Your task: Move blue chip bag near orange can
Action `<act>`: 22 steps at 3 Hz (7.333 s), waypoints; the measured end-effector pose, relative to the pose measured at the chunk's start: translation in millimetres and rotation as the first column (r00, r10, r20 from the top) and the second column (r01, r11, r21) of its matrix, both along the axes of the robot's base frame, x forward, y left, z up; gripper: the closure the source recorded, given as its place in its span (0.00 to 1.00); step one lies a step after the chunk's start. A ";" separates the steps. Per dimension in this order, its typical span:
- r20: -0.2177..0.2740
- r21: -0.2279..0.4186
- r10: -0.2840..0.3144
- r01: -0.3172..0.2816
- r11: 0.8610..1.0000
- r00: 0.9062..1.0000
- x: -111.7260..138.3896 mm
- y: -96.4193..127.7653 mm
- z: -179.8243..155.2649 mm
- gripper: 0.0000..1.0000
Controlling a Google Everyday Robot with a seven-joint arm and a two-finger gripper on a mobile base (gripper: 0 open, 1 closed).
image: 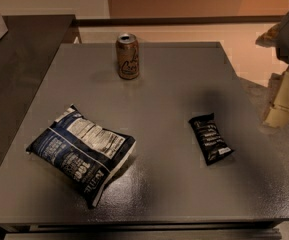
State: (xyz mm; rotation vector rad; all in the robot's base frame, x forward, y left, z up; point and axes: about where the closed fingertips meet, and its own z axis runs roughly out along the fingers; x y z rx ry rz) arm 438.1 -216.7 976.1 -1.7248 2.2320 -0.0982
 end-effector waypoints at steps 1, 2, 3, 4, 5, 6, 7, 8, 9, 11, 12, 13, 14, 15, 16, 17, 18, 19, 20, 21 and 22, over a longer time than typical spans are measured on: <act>0.000 0.000 0.000 0.000 1.000 1.000 0.0 0.0 0.0 0.00; 0.008 0.040 -0.011 0.011 0.999 1.000 1.5 5.7 1.0 0.00; 0.014 0.130 0.007 -0.009 0.991 1.000 2.5 33.1 -7.3 0.00; 0.017 0.217 0.058 -0.061 0.974 0.998 5.4 78.7 -19.8 0.00; 0.009 0.267 0.128 -0.125 0.955 0.992 4.9 127.9 -34.2 0.00; -0.008 0.284 0.194 -0.184 0.941 0.981 0.3 174.3 -53.5 0.00; -0.038 0.283 0.255 -0.234 0.930 0.966 -6.8 214.7 -75.1 0.00; -0.067 0.277 0.303 -0.274 0.921 0.951 -14.8 246.5 -97.2 0.00; -0.083 0.295 0.327 -0.290 0.910 0.941 -21.7 263.5 -115.3 0.00; -0.086 0.333 0.347 -0.302 0.893 0.934 -27.6 281.4 -135.5 0.10; -0.091 0.342 0.349 -0.300 0.891 0.933 -29.8 285.9 -137.8 0.28; -0.087 0.351 0.338 -0.288 0.891 0.937 -25.0 284.2 -136.7 0.51; -0.071 0.355 0.299 -0.256 0.899 0.952 -12.1 269.6 -127.4 0.75; -0.044 0.347 0.253 -0.223 0.911 0.967 5.1 248.6 -112.4 0.97; -0.014 0.333 0.197 -0.181 0.925 0.980 27.4 219.7 -96.0 1.00; 0.002 0.323 0.139 -0.132 0.937 0.990 47.1 191.1 -85.8 1.00; 0.008 0.327 0.089 -0.087 0.941 0.996 66.9 166.9 -81.4 1.00; 0.012 0.346 0.050 -0.051 0.937 0.999 88.4 152.6 -80.4 0.81; 0.025 0.375 0.027 -0.035 0.926 0.999 101.3 143.5 -83.5 0.59; 0.026 0.374 0.030 -0.037 0.927 0.999 100.6 144.9 -83.1 0.36; 0.027 0.373 0.032 -0.040 0.927 0.999 99.8 146.0 -82.6 0.13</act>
Offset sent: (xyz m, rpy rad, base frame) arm 0.0036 0.0120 -0.0031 0.0944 0.0034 -0.0243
